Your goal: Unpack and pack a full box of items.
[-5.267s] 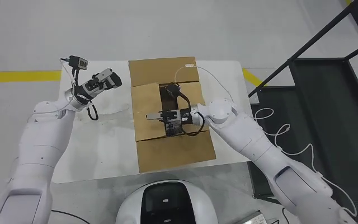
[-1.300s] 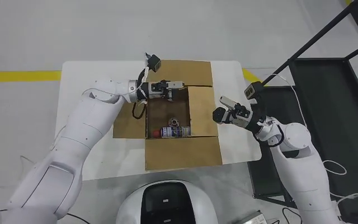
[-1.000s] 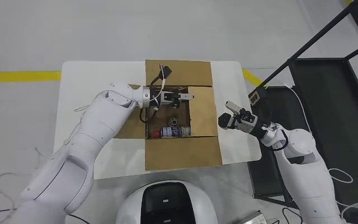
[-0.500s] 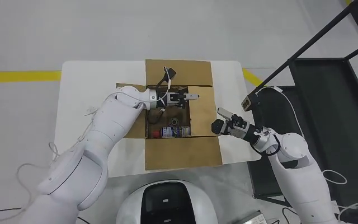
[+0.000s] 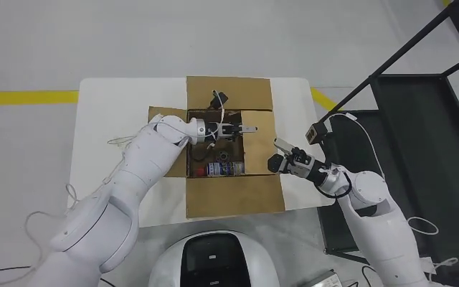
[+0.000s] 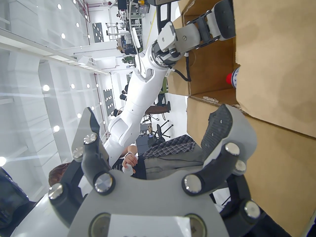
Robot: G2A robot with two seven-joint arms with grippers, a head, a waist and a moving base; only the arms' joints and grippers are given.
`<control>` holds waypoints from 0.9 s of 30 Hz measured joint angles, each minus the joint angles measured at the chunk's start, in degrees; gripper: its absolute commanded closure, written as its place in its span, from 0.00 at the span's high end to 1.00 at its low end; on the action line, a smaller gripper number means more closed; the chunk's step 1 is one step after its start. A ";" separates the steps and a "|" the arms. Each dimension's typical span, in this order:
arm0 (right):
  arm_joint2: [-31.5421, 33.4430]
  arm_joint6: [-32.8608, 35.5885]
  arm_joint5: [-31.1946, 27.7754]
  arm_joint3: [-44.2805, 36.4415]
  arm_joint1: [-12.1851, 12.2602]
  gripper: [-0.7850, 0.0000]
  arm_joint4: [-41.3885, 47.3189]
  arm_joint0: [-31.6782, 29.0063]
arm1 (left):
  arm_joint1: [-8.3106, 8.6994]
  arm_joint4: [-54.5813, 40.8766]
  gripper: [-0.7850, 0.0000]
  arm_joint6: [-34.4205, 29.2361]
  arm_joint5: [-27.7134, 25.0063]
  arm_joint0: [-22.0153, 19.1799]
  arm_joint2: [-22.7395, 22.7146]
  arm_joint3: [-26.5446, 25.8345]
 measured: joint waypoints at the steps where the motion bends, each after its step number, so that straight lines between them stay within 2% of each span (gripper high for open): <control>1: 0.00 -0.17 -0.01 0.19 0.01 1.00 -0.18 -0.22 | -0.10 -0.03 1.00 0.85 0.19 0.47 -0.20 -0.25; 9: -0.52 0.05 0.56 -1.31 0.16 1.00 -1.30 -2.23 | -1.24 -4.06 1.00 0.55 -2.55 1.42 -2.27 -1.18; 13: -1.42 2.89 1.09 -3.27 0.30 1.00 -0.93 -3.10 | -1.87 -9.08 1.00 -4.92 -5.07 1.01 -3.97 -3.14; 20: -1.21 9.45 0.26 -3.96 0.74 1.00 0.31 -3.77 | -2.60 -14.00 1.00 -12.81 -5.15 0.20 -5.57 -6.23; 24: -2.53 7.79 -0.67 -2.72 0.61 1.00 0.29 -3.60 | -3.28 -15.42 1.00 -14.95 -4.45 0.23 -5.63 -7.12; 27: -3.27 2.56 -2.74 -1.30 0.22 1.00 0.92 -3.28 | -3.94 -16.25 1.00 -15.60 -3.74 0.39 -5.34 -7.73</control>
